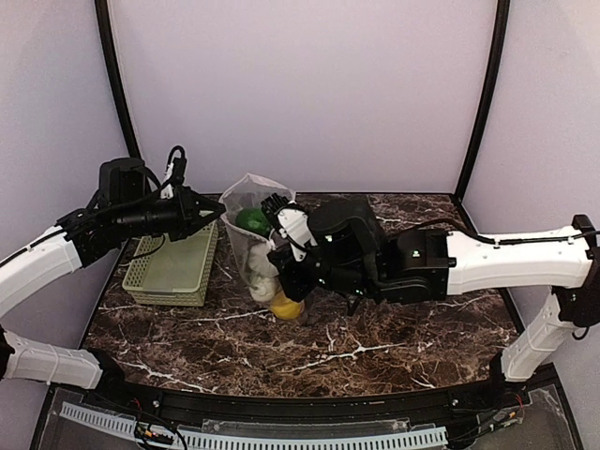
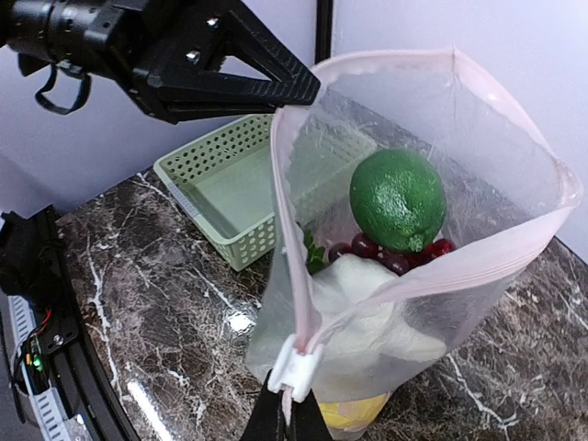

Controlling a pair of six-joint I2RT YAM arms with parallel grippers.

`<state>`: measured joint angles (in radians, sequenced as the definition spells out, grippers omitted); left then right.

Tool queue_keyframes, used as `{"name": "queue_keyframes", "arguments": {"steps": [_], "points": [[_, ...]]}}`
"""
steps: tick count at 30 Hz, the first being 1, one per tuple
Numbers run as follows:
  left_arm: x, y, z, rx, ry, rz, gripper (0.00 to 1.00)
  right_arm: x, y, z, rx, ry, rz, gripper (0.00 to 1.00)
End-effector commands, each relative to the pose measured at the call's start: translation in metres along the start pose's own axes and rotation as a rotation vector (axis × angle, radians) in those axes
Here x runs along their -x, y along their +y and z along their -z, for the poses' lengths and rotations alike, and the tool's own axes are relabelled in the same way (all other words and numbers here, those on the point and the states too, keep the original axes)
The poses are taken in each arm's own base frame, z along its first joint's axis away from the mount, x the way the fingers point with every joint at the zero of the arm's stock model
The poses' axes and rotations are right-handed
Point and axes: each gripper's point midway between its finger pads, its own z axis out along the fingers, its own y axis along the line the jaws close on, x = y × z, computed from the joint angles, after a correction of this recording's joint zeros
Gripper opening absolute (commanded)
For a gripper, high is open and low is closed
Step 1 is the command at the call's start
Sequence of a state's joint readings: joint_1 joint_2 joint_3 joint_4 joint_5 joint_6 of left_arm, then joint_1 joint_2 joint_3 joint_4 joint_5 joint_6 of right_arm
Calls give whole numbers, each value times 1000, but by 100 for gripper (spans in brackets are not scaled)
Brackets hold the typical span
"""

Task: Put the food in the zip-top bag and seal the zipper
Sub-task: Pass from the left arm to the right

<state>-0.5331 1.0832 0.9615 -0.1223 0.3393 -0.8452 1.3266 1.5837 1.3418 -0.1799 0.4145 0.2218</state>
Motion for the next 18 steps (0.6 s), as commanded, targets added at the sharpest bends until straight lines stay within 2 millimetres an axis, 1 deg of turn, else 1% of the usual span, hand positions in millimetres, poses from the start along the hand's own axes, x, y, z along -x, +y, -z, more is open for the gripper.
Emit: {"name": "queue_keyframes", "arguments": {"steps": [1,2,3,4,5,6,7,8,9,10,11,12,13,14,16,17,18], "points": [[15,-21,34,31,-36,-192,14,64,11,45,142,-163,62,0],[18,-28,41,22,-43,-220,19,69,13,51,179,-171,78,0],[15,-27,45,33,-29,-258,22,75,14,59,220,-184,91,0],[17,-36,53,16,-39,-290,29,78,17,64,262,-189,106,0],[16,-38,58,17,-34,-340,32,79,20,69,313,-192,119,0],[20,-49,67,-6,-51,-377,40,80,22,74,348,-194,129,0],[20,-53,71,-11,-51,-435,44,79,26,78,401,-188,141,0],[22,-67,79,-49,-61,-477,52,79,30,83,445,-185,149,0],[21,-74,83,-73,-56,-542,56,77,32,85,478,-175,151,0],[18,-90,88,-142,-40,-587,61,74,34,87,505,-164,153,0],[15,-97,87,-184,-25,-647,62,71,35,89,526,-153,154,0],[7,-112,91,-268,5,-704,65,69,35,89,539,-146,163,0],[5,-118,89,-311,24,-725,65,65,37,90,554,-137,173,0],[-5,-126,90,-385,64,-759,66,62,38,90,570,-127,175,0],[-14,-134,87,-464,103,-798,66,57,43,93,612,-106,173,0],[-15,-136,83,-482,110,-809,67,54,46,94,634,-92,172,0],[-19,-140,83,-515,121,-823,66,53,48,95,654,-81,169,0]]}}
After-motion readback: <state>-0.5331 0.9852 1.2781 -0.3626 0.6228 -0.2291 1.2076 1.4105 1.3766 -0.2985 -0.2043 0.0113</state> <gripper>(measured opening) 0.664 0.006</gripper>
